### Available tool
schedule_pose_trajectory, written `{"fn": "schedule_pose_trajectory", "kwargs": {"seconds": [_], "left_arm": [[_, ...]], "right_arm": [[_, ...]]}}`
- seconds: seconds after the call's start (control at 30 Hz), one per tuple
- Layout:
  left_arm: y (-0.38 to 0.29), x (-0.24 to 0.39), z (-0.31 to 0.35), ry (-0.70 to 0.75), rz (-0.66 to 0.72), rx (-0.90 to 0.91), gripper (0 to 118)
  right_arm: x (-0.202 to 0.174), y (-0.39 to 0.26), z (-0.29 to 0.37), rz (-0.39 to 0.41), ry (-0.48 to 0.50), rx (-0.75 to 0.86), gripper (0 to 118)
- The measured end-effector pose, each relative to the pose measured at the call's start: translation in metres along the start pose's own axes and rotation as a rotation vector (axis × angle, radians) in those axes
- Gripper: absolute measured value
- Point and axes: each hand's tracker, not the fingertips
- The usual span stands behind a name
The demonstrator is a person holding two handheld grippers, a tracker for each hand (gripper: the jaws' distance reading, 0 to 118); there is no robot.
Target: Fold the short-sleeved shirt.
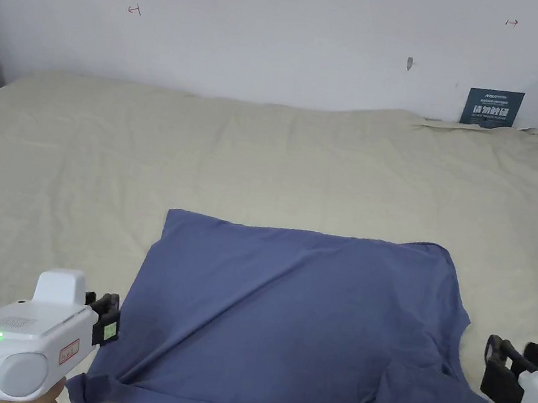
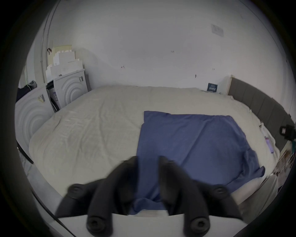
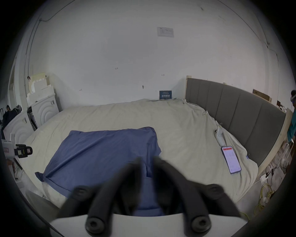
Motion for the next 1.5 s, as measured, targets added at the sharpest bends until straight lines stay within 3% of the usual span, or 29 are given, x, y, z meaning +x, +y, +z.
{"fn": "schedule_pose_trajectory", "kwargs": {"seconds": [0.07,0.4,0.47,0.53,0.63,0.7,0.87,0.97,1.07,1.1,1.2,1.4,1.47,1.5], "left_arm": [[0.001,0.000,0.002,-0.032,0.027,-0.015,0],[-0.014,-0.002,-0.008,-0.047,0.024,-0.129,0],[-0.017,-0.007,-0.014,-0.045,0.043,-0.165,15],[-0.022,-0.013,-0.022,-0.036,0.070,-0.236,53],[-0.029,-0.022,-0.034,-0.021,0.093,-0.329,70],[-0.037,-0.027,-0.040,-0.011,0.094,-0.344,89],[-0.057,-0.033,-0.056,0.016,0.064,-0.431,90],[-0.068,-0.036,-0.066,0.029,0.057,-0.457,81],[-0.072,-0.036,-0.070,-0.004,0.049,-0.466,20],[-0.073,-0.034,-0.071,-0.054,0.055,-0.478,9],[-0.072,-0.028,-0.070,-0.041,0.044,-0.463,2],[-0.061,-0.020,-0.057,-0.049,-0.002,-0.413,1],[-0.054,-0.020,-0.052,-0.062,0.014,-0.395,1],[-0.051,-0.021,-0.049,-0.070,0.020,-0.381,1]], "right_arm": [[0.002,-0.003,-0.003,0.015,-0.007,0.017,1],[0.000,-0.007,-0.004,0.024,0.009,0.020,0],[0.003,-0.009,-0.006,0.024,0.012,0.016,0],[0.005,-0.010,-0.008,0.025,0.015,0.008,0],[0.003,-0.011,-0.007,0.021,0.020,-0.001,0],[0.003,-0.012,-0.008,0.018,0.021,-0.006,0],[0.002,-0.016,-0.009,0.011,0.022,-0.028,0],[0.002,-0.020,-0.010,0.004,0.022,-0.043,0],[0.002,-0.023,-0.009,0.000,0.019,-0.059,0],[0.003,-0.024,-0.010,-0.005,0.019,-0.064,0],[0.005,-0.029,-0.010,-0.014,0.016,-0.085,0],[0.027,-0.056,-0.028,-0.055,0.004,-0.227,3],[0.032,-0.067,-0.036,-0.064,0.003,-0.282,21],[0.034,-0.073,-0.039,-0.069,0.007,-0.300,50]]}}
